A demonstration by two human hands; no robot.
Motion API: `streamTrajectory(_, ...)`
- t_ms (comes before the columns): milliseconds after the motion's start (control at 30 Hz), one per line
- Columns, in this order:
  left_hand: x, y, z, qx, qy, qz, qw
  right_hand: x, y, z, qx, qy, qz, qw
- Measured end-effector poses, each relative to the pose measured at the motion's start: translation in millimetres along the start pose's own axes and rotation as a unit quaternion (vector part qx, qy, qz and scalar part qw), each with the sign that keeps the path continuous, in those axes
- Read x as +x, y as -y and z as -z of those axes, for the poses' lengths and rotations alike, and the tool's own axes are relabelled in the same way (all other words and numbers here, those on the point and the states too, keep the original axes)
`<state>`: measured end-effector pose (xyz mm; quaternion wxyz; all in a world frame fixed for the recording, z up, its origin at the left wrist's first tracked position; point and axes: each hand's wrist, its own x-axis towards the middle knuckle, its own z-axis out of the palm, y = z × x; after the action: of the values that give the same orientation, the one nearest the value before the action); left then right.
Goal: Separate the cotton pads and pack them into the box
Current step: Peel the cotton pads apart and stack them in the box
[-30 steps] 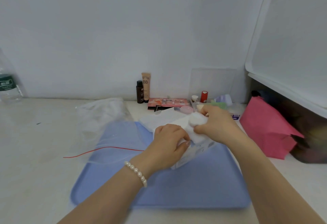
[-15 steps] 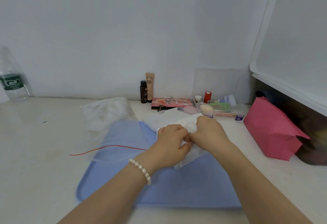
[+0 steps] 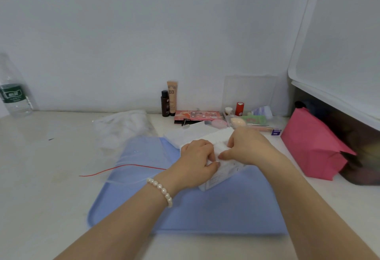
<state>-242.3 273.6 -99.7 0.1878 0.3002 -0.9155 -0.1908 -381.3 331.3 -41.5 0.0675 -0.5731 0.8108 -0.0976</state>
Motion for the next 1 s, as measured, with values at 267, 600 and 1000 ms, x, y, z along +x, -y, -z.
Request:
streamTrajectory(267,-8.0,-8.1,4.4,-0.032,-0.013,0.005,0.999,3.8,6.3,-9.3,0.039,0.07,-0.007,0.997)
streamTrajectory(600,-7.7,-17.3,-1.1,0.231,0.072,-0.095,0.966,6.2,-24.7,13.9,0.065,0.027,-0.036,0.997)
streamTrajectory(1000,-28.7,-6.1,32.2,0.177,-0.054,-0.085,0.979,-11.4,-9.2,21.7,0.093,-0.092,0.0,0.991)
